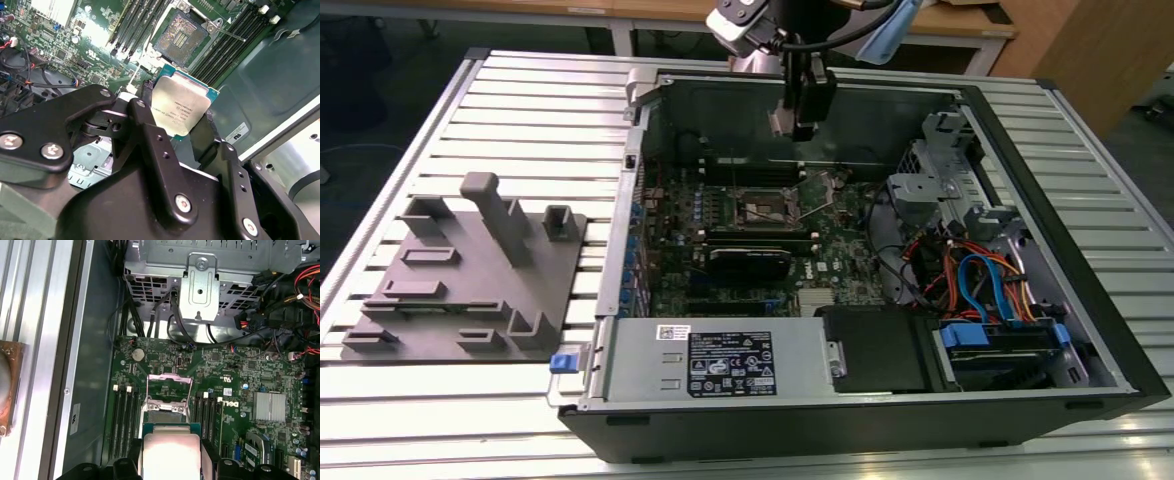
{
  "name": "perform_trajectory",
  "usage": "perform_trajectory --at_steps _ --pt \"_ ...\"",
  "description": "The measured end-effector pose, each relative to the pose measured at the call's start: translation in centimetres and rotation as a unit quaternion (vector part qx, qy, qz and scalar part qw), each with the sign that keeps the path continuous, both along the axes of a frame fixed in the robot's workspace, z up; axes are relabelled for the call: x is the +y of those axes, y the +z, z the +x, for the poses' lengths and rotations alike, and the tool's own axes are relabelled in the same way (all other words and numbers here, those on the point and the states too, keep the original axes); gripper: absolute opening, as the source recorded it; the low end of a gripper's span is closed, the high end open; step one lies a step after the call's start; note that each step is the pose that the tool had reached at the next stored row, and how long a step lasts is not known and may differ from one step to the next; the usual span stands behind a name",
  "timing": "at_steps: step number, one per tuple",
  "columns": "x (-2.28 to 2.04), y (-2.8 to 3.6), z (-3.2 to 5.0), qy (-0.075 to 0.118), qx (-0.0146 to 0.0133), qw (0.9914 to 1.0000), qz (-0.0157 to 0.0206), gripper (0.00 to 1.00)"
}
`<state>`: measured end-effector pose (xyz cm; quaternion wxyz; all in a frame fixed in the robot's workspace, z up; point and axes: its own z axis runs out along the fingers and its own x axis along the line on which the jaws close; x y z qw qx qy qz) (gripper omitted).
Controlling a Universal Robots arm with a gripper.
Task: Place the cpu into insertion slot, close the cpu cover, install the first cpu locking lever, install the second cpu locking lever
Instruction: 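Place the cpu into insertion slot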
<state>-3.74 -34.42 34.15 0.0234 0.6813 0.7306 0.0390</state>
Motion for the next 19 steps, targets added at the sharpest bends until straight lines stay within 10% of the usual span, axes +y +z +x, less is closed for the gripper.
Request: perform_trajectory --at_steps 19 --pt "0.0 -0.48 0.0 0.0 0.0 1.0 -0.0001 0.54"
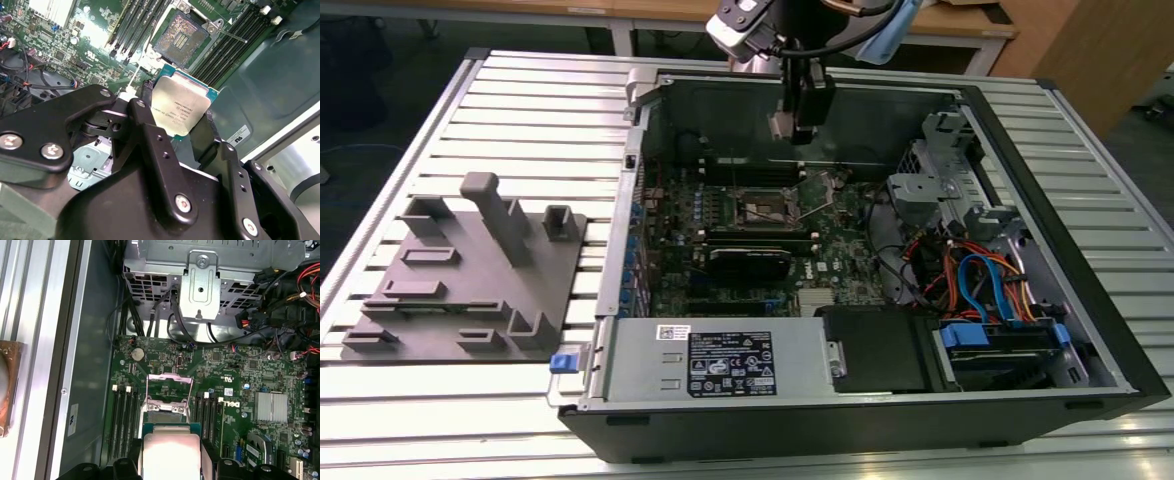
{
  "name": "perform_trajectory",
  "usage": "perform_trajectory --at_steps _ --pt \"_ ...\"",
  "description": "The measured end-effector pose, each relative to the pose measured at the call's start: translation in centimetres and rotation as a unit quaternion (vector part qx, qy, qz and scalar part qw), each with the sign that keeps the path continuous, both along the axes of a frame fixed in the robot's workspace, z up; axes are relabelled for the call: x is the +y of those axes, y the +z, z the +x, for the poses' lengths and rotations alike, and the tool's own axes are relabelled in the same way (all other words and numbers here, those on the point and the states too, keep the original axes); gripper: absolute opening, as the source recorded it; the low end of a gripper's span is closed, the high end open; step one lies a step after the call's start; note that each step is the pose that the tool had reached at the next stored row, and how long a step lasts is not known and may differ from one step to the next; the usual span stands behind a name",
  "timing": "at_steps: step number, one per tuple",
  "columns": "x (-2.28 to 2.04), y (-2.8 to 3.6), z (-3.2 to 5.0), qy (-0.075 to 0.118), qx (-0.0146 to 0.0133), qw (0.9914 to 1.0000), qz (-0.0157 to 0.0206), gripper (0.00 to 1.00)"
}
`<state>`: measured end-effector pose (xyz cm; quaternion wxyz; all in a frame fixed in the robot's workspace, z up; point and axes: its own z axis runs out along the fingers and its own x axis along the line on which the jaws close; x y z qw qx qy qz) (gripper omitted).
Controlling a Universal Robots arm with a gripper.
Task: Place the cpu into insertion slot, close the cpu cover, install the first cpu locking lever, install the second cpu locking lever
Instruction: 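Place the cpu into insertion slot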
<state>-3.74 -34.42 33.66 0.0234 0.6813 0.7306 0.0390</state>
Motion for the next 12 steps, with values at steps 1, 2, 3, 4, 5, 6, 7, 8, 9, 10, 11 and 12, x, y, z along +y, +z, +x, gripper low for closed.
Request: perform_trajectory --at_steps 1,2,3,4,5,6,7,8,9,10,11,12 --pt "0.0 -0.02 0.0 0.0 0.0 1.0 0.0 0.54" --pt "0.0 -0.05 0.0 0.0 0.0 1.0 0.0001 0.54" --pt "0.0 -0.08 0.0 0.0 0.0 1.0 0.0001 0.54" --pt "0.0 -0.12 0.0 0.0 -0.0001 1.0 0.0001 0.54" --pt "0.0 -0.16 0.0 0.0 -0.0001 1.0 0.0001 0.54" --pt "0.0 -0.21 0.0 0.0 0.0 1.0 0.0001 0.54" --pt "0.0 -0.26 0.0 0.0 0.0 1.0 0.0001 0.54" --pt "0.0 -0.32 0.0 0.0 0.0 1.0 0.0001 0.54" --pt "0.0 -0.38 0.0 0.0 -0.0001 1.0 0.0001 0.54" --pt "0.0 -0.45 0.0 0.0 -0.0001 1.0 0.0001 0.54" --pt "0.0 -0.52 0.0 0.0 -0.0001 1.0 0.0001 0.54" --pt "0.0 -0.6 0.0 0.0 -0.0001 1.0 0.0001 0.54"
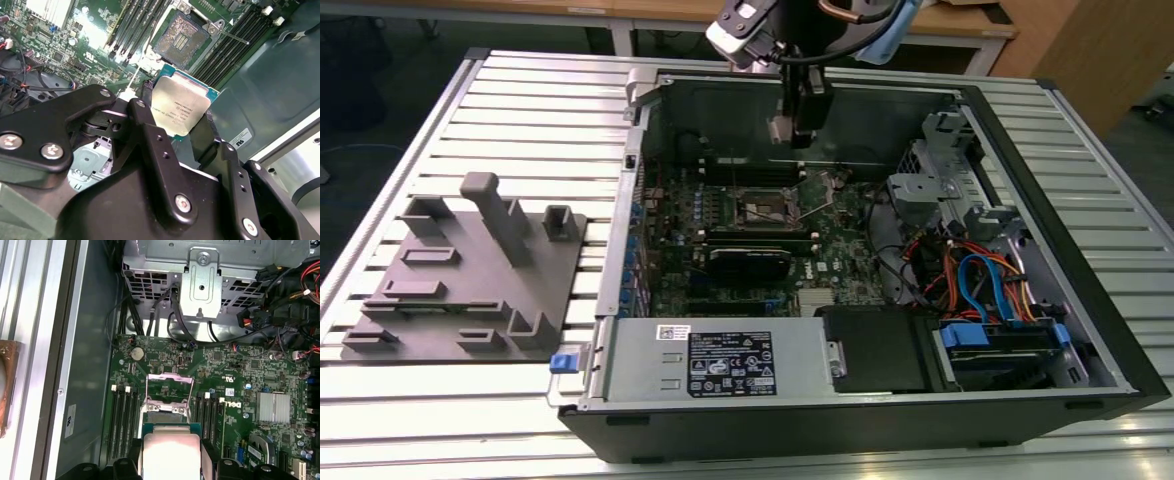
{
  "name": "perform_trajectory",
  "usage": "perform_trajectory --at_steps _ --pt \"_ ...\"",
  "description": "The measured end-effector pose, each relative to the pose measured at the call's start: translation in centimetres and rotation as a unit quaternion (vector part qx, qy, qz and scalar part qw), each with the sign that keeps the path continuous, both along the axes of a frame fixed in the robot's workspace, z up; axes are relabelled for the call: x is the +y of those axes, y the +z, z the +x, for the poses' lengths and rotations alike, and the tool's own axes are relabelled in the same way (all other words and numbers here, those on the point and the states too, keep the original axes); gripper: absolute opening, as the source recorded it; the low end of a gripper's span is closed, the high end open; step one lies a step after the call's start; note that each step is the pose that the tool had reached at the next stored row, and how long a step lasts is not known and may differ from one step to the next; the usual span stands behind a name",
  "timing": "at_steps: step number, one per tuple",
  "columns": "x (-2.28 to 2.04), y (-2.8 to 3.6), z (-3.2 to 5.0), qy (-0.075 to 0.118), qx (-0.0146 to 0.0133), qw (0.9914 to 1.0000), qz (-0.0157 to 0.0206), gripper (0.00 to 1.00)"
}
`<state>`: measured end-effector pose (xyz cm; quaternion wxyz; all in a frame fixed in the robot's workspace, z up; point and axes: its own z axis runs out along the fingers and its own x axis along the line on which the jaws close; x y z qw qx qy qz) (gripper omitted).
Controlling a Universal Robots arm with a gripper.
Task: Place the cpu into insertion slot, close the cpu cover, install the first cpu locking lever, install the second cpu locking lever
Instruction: 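Place the cpu into insertion slot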
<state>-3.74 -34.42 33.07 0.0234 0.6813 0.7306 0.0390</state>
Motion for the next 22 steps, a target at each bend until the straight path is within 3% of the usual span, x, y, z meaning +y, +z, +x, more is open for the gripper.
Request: perform_trajectory --at_steps 5,18,22 --pt "0.0 -0.4 0.0 0.0 0.0 1.0 0.0 0.54" --pt "0.0 -0.58 0.0 0.0 0.0 1.0 0.0001 0.54" --pt "0.0 -0.97 0.0 0.0 0.0 1.0 0.0 0.54"
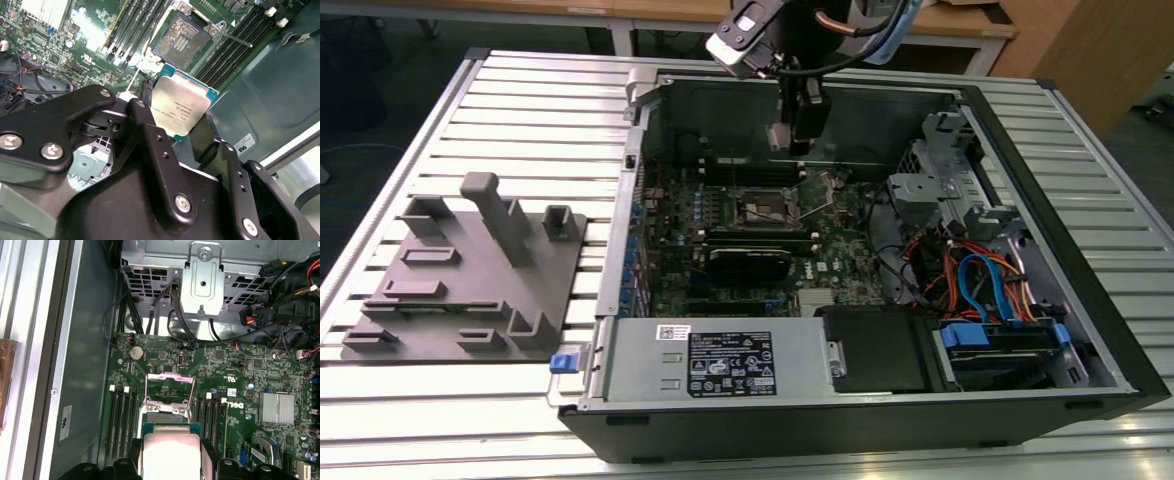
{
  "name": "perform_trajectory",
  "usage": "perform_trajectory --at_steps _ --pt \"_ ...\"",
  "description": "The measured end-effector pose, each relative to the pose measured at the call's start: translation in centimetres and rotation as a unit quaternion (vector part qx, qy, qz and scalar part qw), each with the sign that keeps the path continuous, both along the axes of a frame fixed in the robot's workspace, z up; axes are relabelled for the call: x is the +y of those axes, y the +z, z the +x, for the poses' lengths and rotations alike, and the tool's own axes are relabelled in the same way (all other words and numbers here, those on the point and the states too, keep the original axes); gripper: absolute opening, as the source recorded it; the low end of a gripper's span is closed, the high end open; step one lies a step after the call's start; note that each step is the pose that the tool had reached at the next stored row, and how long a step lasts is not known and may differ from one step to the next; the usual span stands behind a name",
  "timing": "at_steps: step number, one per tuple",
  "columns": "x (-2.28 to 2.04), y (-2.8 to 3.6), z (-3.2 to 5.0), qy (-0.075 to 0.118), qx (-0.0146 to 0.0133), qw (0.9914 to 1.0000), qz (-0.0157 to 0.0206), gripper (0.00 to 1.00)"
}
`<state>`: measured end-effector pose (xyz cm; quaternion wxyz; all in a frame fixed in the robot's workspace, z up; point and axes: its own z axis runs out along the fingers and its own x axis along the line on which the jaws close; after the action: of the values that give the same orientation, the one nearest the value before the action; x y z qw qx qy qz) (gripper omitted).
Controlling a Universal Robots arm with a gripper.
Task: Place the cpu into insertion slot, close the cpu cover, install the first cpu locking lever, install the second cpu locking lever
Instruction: 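Place the cpu into insertion slot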
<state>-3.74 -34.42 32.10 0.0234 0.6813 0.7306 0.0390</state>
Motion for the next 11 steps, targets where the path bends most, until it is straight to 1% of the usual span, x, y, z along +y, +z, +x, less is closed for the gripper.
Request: perform_trajectory --at_steps 4,11 --pt "0.0 -0.46 0.0 0.0 0.0 1.0 0.0 0.54" --pt "0.0 -0.55 0.0 0.0 0.0 1.0 0.0 0.54"
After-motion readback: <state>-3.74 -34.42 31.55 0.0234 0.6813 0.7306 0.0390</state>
